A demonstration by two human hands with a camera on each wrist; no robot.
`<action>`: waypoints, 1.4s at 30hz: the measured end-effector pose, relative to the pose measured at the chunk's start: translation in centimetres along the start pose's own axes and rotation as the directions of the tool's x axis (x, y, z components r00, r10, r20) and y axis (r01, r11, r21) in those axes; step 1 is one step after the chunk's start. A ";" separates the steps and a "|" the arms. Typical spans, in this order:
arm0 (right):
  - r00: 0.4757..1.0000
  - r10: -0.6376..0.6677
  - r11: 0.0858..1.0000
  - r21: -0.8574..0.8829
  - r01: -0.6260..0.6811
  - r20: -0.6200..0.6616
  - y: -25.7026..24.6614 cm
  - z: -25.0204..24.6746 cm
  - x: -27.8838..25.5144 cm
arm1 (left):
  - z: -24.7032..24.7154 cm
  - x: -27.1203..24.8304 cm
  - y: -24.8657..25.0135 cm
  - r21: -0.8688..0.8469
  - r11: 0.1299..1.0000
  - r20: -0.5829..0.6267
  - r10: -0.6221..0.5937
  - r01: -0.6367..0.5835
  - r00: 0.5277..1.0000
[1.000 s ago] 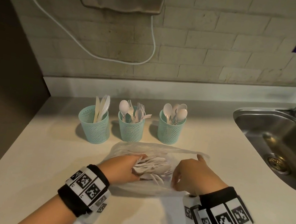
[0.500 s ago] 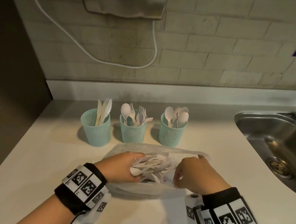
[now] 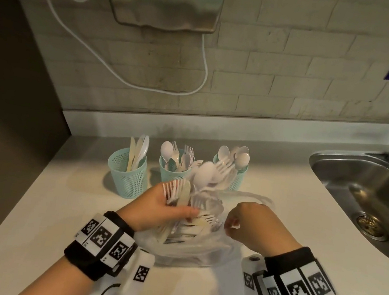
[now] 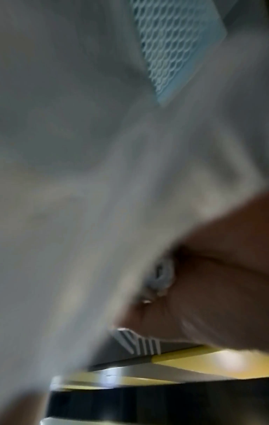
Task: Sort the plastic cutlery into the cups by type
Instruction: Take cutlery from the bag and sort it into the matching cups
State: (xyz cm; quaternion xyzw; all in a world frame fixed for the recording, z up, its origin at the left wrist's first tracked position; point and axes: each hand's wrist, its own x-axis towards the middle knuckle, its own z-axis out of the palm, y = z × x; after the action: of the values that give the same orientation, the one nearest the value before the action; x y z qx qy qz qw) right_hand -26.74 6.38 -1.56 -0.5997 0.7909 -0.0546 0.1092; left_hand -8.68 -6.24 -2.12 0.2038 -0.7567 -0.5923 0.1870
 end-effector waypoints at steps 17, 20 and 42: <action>0.903 -0.049 0.922 0.329 0.205 -0.427 -2.0 -1.3 1.9 | -0.4 1.9 1.2 -0.553 0.833 -0.244 -0.134 -0.025 0.960; 0.883 0.040 0.809 0.534 0.247 -0.468 -3.5 -2.1 2.6 | -0.3 2.0 1.1 -0.539 0.842 -0.236 -0.119 -0.028 0.964; 0.945 0.082 0.363 0.892 0.268 -0.317 -7.4 -1.4 5.6 | -2.6 0.5 -0.3 -0.478 0.871 -0.445 -0.130 -0.113 0.886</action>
State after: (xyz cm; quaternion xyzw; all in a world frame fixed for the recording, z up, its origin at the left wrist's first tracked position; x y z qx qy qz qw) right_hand -21.62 -1.14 0.84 -0.4617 0.5933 -0.5879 0.2987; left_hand -7.68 -8.66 -1.83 0.2882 -0.5133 -0.6997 0.4048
